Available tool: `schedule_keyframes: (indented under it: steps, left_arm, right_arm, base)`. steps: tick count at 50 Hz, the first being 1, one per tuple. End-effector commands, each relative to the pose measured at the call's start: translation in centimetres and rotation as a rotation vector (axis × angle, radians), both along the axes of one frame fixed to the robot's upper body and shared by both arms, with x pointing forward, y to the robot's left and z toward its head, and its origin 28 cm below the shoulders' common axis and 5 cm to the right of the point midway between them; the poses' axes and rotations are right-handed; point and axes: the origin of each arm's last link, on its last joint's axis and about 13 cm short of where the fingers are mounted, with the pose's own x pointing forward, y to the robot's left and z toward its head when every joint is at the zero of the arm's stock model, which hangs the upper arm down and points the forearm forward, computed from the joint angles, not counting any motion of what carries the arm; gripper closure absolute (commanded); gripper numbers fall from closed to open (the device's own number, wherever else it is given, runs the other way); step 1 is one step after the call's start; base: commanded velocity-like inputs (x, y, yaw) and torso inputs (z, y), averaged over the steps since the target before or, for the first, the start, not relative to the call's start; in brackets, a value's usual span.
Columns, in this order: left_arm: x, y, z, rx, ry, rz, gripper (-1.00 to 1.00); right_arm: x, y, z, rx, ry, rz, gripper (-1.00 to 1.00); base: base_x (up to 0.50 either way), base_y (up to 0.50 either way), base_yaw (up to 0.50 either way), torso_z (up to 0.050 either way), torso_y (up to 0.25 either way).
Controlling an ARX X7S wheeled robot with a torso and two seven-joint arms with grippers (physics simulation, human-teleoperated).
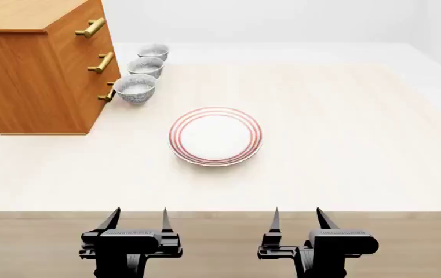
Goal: Put the bowl in the middle on the plate.
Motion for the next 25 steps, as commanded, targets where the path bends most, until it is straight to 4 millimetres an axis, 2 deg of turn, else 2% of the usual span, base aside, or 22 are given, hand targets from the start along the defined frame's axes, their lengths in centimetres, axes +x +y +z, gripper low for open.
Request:
schedule_keyframes:
  steps: [1,7,10,18,25]
  left_arm:
    - [-0.1,0.1,0.4,-0.003,-0.008,0.000,-1.00]
    - [-0.3,0.2,1.0,-0.027,-0.028,0.003,-1.00]
    - [-0.6,0.4,2.2,-0.039,-0.063,0.012,-1.00]
    - [-1.5,1.2,5.0,-0.075,-0.165,0.018,-1.00]
    - [-2.3,1.6,6.5,-0.076,-0.218,0.028,-1.00]
  right_arm:
    - [-0.1,0.2,0.1,0.007,-0.003,0.012,-1.00]
    - [-0.3,0.1,0.6,0.024,-0.016,0.016,-1.00]
    - [-0.4,0.3,1.2,0.032,-0.031,0.025,-1.00]
    - [-2.0,0.4,4.7,0.016,-0.160,0.032,-1.00]
    - [-2.8,0.6,6.2,0.011,-0.206,0.050,-1.00]
  base:
    - [0.00,0.00,0.00,0.000,0.000]
    - [0.00,0.00,0.00,0.000,0.000]
    - [0.00,0.00,0.00,0.000,0.000]
    - [0.00,0.00,0.00,0.000,0.000]
    - [0.00,0.00,0.00,0.000,0.000]
